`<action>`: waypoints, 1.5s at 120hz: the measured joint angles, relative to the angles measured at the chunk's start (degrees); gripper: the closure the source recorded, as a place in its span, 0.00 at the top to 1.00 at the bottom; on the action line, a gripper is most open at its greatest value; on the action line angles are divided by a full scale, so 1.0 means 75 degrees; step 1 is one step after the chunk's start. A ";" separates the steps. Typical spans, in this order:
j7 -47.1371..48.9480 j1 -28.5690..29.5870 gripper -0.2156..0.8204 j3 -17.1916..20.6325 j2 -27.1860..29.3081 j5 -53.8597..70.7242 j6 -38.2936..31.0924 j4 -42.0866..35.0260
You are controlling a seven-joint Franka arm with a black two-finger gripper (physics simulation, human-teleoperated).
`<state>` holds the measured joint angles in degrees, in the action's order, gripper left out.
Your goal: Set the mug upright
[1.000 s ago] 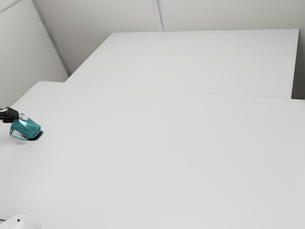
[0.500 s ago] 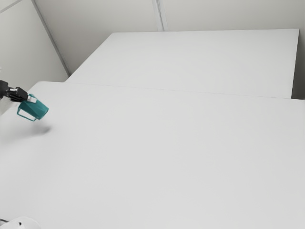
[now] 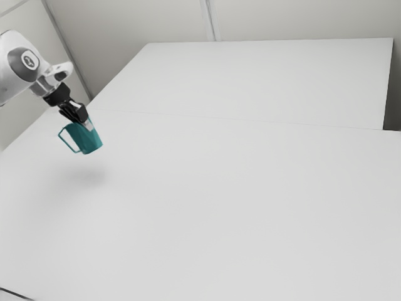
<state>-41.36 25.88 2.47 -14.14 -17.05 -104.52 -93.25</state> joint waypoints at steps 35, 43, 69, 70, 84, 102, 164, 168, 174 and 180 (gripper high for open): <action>0.1082 -0.2282 0.03 -0.0744 0.0698 0.1228 -0.1670 -0.1627; 0.1332 -0.2612 0.03 -0.0781 0.0693 0.1438 -0.2066 -0.1880; 0.1965 -0.3497 0.03 -0.0795 0.0348 0.2231 -0.3203 -0.1943; 0.1985 -0.3508 0.03 -0.0796 0.0321 0.2253 -0.3238 -0.1942; 0.2240 -0.3667 0.03 -0.0790 -0.0038 0.2485 -0.3633 -0.1857; 0.2509 -0.3798 0.03 -0.0761 -0.0473 0.2596 -0.3963 -0.1737; 0.3061 -0.3865 0.26 -0.0724 -0.0892 0.2621 -0.4328 -0.1727; 0.3069 -0.3863 0.33 -0.0726 -0.0886 0.2634 -0.4330 -0.1727; 0.3079 -0.3862 0.43 -0.0727 -0.0871 0.2685 -0.4332 -0.1727; 0.3088 -0.3865 0.51 -0.0727 -0.0845 0.2746 -0.4332 -0.1722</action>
<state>-18.20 -3.11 -2.99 -20.48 3.55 -137.01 -106.16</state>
